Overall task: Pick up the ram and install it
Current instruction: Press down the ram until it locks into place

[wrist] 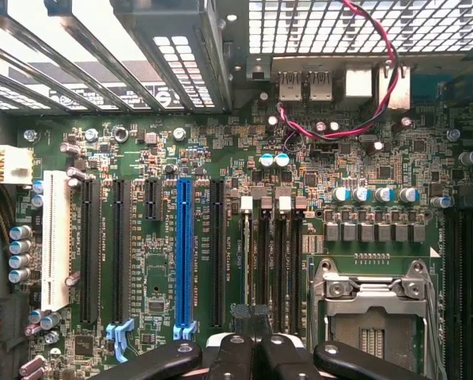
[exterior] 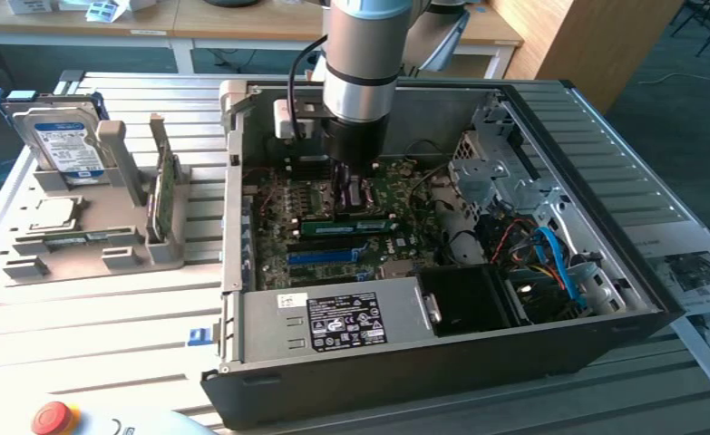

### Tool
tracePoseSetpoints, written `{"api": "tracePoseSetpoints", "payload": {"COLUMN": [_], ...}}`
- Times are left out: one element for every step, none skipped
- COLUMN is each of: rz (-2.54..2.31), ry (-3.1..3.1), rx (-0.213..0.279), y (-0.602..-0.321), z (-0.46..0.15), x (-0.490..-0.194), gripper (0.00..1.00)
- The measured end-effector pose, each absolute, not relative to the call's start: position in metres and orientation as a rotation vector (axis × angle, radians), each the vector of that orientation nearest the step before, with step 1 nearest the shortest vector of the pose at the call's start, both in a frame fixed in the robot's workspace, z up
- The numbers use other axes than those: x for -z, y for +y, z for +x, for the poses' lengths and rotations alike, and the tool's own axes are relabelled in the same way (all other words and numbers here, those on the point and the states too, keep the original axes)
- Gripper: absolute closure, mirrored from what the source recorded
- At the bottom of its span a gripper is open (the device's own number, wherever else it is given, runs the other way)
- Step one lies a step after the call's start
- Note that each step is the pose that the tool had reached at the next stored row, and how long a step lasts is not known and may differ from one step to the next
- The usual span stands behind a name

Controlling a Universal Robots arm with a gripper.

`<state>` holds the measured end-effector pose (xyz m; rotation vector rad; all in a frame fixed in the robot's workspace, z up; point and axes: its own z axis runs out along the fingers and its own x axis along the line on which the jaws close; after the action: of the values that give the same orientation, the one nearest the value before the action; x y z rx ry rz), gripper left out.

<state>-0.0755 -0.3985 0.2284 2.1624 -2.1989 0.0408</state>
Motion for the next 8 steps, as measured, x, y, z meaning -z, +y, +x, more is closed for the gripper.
{"api": "tracePoseSetpoints", "payload": {"rz": [2.162, 2.163, 2.163, 2.163, 2.163, 2.162, 2.162, 2.162], "ry": [-2.199, -2.199, -2.199, -2.199, -2.199, -2.199, -2.199, -2.199], "rx": [-0.041, -0.041, -0.041, -0.041, -0.041, -0.041, -0.041, -0.041], "y": [-0.3985, -0.3985, -0.3985, -0.3985, -0.3985, -0.3985, -0.3985, -0.3985], "z": [-0.0755, -0.0755, -0.0754, -0.0754, -0.0755, -0.0755, -0.0755, -0.0755], "x": [-0.2283, -0.2281, -0.2278, -0.2275, -0.2272, -0.227, -0.2268, -0.2266], "gripper": [0.9, 0.9, 0.9, 0.9, 0.9, 0.9, 0.9, 0.9]}}
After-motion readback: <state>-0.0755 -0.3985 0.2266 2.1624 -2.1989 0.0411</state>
